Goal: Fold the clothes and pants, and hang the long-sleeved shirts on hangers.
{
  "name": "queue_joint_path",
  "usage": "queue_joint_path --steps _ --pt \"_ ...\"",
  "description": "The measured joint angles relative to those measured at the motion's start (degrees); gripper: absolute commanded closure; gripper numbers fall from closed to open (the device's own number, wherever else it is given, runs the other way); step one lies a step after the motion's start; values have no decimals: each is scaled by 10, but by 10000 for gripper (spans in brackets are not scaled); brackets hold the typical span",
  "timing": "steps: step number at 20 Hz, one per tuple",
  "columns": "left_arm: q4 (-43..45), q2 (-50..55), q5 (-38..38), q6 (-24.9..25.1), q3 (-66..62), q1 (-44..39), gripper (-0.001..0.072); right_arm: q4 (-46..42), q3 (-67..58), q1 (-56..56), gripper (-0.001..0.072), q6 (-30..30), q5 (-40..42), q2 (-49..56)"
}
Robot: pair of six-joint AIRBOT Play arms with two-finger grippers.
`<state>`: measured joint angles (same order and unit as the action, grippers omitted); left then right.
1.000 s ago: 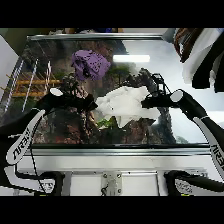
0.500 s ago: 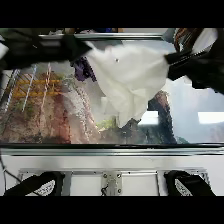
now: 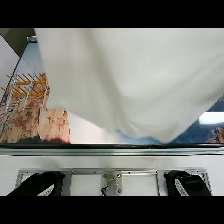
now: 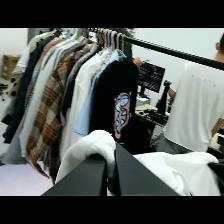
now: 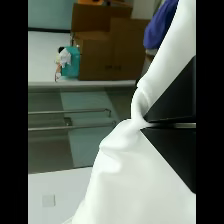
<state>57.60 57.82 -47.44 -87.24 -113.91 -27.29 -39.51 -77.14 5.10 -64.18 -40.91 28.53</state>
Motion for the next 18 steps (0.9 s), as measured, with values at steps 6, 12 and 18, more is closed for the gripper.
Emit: queue_joint_path --steps 6,12,18 --pt "107 99 18 -109 12 37 684 -82 3 0 694 -138 -70 90" --pt "47 225 -58 -137 16 78 685 -278 52 0 695 -187 -94 193" --pt "115 209 -148 -141 219 13 685 -345 329 0 535 -197 -107 102"
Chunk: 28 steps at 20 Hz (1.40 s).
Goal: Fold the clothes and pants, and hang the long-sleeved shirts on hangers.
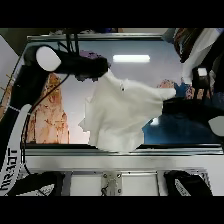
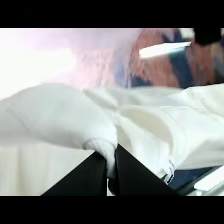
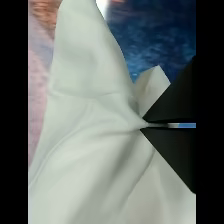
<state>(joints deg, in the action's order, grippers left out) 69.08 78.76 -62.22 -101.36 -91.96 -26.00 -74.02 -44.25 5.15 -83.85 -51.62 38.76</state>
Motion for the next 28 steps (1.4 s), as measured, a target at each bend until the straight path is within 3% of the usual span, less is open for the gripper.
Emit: queue_joint_path --steps 1,2,6,11,12,13,15,23,28 --pt "8 -9 2 0 56 -18 684 -5 50 0 208 -2 -9 -23" --pt "13 -15 9 0 107 -34 685 -8 89 0 27 -2 -17 -42" --pt "25 -22 48 -7 263 -81 684 -24 160 0 61 9 -53 -89" --pt "27 -31 60 -11 323 -73 684 -33 74 12 72 40 -92 -50" --pt "27 -35 62 -11 327 -66 684 -34 42 26 173 43 -102 -23" --pt "28 -40 63 -11 330 -60 684 -34 13 45 227 43 -110 5" --pt "28 -48 63 -11 333 -48 684 -34 -46 99 227 31 -110 74" --pt "29 -61 59 -12 336 -34 684 -117 -233 303 227 -125 -68 387" --pt "29 -62 54 -12 336 -34 684 -163 -311 336 227 -198 -98 487"
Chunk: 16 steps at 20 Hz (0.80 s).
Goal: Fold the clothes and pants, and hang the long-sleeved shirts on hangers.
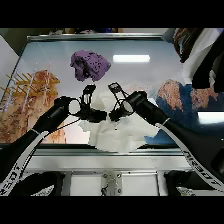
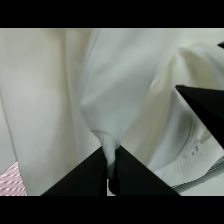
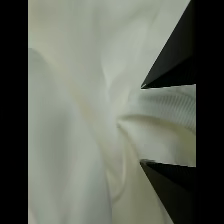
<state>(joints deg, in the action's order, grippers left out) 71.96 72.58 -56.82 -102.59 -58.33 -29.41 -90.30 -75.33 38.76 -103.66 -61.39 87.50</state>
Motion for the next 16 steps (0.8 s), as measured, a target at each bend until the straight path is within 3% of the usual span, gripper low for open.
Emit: queue_joint_path --steps 11,16 --pt "0 0 -2 1 0 0 684 -104 -20 7 227 -29 -118 29" --pt "0 0 -2 1 0 0 684 -116 -19 7 241 -44 -126 40"
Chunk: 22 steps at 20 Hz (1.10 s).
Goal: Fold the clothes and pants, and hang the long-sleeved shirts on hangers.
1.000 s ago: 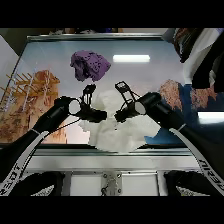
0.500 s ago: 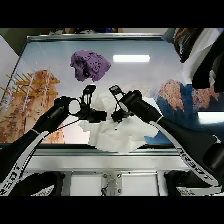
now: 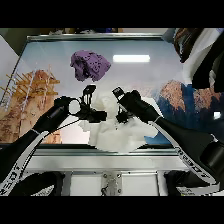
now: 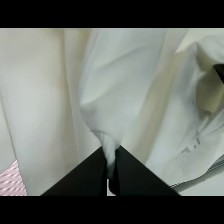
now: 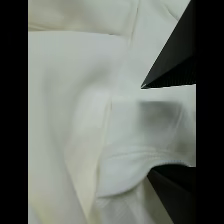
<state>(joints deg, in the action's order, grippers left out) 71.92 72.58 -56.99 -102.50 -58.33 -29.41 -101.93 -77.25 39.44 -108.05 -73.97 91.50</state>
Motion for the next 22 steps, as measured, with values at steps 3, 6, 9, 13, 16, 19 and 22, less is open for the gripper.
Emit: queue_joint_path --steps 3,6,9,13,16,19,22 --pt "-1 0 0 0 0 0 684 1 0 0 502 -11 12 7" --pt "-1 0 -14 0 -10 3 684 0 0 -1 691 -13 24 -7" --pt "1 0 -42 0 -44 8 684 -4 0 -2 691 1 29 -60" --pt "1 0 -77 0 -89 10 684 -4 7 -2 691 11 -5 -174" --pt "-6 -5 -88 0 -89 9 684 2 52 -2 692 -20 -37 -266" --pt "-20 -10 -61 0 -87 -1 684 5 120 -2 692 -93 -40 -343" --pt "-23 -12 -12 0 -97 -13 594 5 155 -2 691 -140 -20 -379"
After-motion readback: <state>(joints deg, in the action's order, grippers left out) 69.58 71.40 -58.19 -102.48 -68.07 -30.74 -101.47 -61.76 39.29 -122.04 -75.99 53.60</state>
